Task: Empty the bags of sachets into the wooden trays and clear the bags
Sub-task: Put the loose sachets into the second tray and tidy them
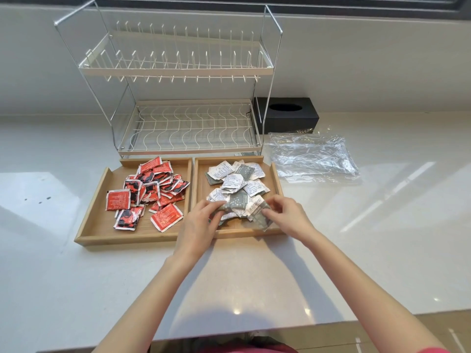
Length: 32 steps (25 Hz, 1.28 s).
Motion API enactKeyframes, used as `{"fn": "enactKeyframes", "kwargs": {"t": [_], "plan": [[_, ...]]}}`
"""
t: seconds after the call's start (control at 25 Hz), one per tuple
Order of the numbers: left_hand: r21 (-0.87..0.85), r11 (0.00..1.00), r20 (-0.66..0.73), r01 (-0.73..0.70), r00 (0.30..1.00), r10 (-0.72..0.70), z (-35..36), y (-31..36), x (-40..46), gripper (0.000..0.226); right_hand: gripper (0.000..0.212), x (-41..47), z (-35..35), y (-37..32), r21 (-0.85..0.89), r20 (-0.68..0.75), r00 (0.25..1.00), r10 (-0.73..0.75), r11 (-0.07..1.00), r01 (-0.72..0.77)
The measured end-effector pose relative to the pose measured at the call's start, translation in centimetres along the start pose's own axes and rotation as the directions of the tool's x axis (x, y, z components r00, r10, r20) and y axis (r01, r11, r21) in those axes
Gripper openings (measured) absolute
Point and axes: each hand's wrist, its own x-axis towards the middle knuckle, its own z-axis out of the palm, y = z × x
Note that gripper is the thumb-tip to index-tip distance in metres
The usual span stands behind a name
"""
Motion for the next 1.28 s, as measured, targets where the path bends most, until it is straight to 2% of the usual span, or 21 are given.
{"fn": "enactKeyframes", "kwargs": {"t": [0.28,0.36,0.48,0.6,0.72,0.88,1.04,1.28], "plan": [[0.101,0.992,0.120,-0.074,0.991,0.061,0.7,1.5,3.3,0.032,0.031,3.2,-0.6,0.2,-0.163,0.059,0.997,0.049,0.986,-0.039],[0.172,0.981,0.210,-0.095,0.976,0.058,1.2,1.1,3.7,0.038,0.035,3.1,-0.4,0.3,-0.175,0.070,0.997,0.042,0.984,-0.029],[0.347,0.923,0.403,-0.165,0.915,0.012,2.4,0.3,3.2,0.045,0.047,2.7,-0.1,0.7,-0.236,0.054,0.998,-0.016,0.971,0.028],[0.382,0.915,0.526,-0.128,0.844,-0.102,3.5,-0.4,2.2,0.050,0.050,2.1,0.5,0.9,-0.263,0.021,0.994,-0.111,0.958,0.113],[0.429,0.892,0.538,-0.144,0.834,-0.124,4.2,-1.0,1.7,0.051,0.049,1.6,1.7,1.4,-0.374,0.109,0.985,-0.131,0.913,0.162],[0.418,0.898,0.555,-0.136,0.821,-0.134,4.3,-1.5,2.4,0.050,0.050,1.0,3.4,1.7,-0.537,0.232,0.973,-0.012,0.832,0.138],[0.364,0.923,0.588,-0.121,0.799,-0.128,3.5,-1.6,3.5,0.049,0.050,1.1,3.5,1.3,-0.498,0.193,0.981,-0.013,0.860,0.109],[0.370,0.919,0.438,-0.136,0.898,-0.044,1.5,-1.0,4.1,0.052,0.058,0.6,2.6,0.2,-0.497,0.094,0.995,-0.043,0.864,0.085]]}}
